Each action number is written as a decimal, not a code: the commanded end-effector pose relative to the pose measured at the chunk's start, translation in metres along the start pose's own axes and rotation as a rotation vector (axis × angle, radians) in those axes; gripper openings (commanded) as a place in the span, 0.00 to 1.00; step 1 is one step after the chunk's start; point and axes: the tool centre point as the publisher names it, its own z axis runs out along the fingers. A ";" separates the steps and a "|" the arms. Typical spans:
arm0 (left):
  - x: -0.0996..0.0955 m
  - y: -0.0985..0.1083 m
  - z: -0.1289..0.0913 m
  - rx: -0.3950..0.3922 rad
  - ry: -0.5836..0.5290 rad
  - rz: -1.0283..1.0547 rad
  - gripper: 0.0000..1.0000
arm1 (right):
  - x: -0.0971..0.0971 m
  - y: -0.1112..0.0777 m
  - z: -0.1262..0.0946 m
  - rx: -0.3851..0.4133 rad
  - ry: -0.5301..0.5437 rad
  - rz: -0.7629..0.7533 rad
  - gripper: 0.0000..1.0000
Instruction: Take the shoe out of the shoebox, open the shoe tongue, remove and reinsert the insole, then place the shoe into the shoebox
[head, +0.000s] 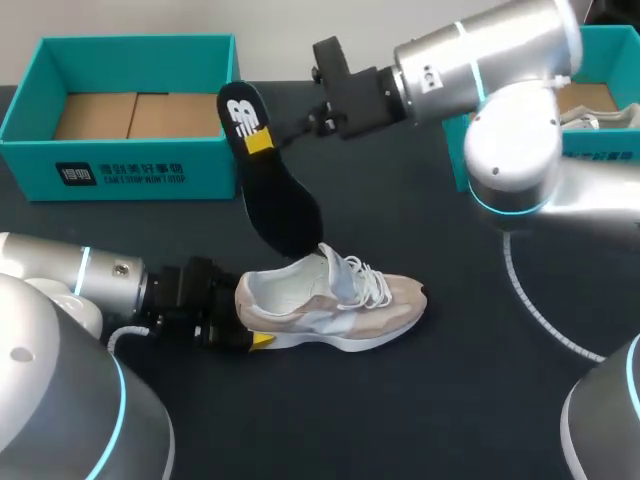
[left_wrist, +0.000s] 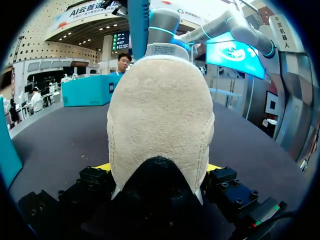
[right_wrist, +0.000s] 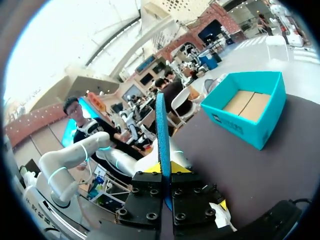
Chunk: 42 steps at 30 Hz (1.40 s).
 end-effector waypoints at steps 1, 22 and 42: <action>0.002 0.004 0.005 -0.001 -0.001 -0.001 0.00 | 0.019 -0.014 -0.029 -0.133 -0.016 0.005 0.00; 0.002 0.004 0.005 -0.001 -0.001 -0.001 0.00 | 0.066 -0.023 -0.075 -0.238 -0.075 0.073 0.00; 0.002 0.004 0.005 -0.001 -0.001 -0.001 0.00 | 0.084 -0.035 -0.099 -0.233 -0.060 0.192 0.00</action>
